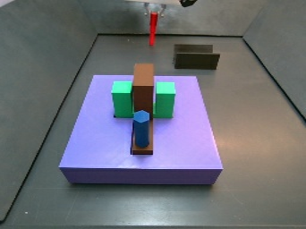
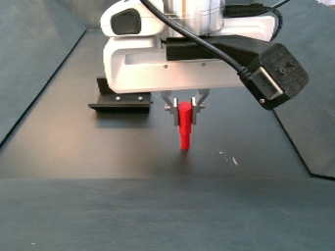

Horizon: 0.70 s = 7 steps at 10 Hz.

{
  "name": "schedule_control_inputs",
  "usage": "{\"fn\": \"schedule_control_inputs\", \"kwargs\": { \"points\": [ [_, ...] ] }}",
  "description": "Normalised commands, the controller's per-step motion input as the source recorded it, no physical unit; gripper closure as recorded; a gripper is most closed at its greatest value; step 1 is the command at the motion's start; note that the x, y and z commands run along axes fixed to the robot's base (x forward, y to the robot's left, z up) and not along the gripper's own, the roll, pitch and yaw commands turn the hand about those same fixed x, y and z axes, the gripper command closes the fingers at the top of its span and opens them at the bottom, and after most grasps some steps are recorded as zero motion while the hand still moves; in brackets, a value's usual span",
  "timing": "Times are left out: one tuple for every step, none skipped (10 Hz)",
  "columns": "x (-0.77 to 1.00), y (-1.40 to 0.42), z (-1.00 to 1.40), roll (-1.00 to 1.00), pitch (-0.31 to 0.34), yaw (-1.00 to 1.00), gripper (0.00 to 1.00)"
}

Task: Pick up the red object. Move up. Move to above the board. Insert the red object.
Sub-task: Pick up the red object, then move up, then move to above the board.

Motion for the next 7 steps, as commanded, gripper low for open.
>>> {"fn": "schedule_control_inputs", "kwargs": {
  "points": [
    [0.00, 0.00, 0.00, 0.00, 0.000, 0.00, 1.00],
    [0.00, 0.00, 0.00, 0.00, 0.000, 0.00, 1.00],
    [0.00, 0.00, 0.83, 0.00, 0.000, 0.00, 1.00],
    [-0.08, -0.02, 0.75, -0.01, 0.043, 0.03, 1.00],
    [-0.09, -0.02, 0.61, 0.01, 0.051, 0.03, 1.00],
    [-0.03, -0.01, 0.23, 0.05, 0.019, 0.01, 1.00],
    [0.00, 0.00, 1.40, 0.00, 0.000, 0.00, 1.00]
  ]
}}
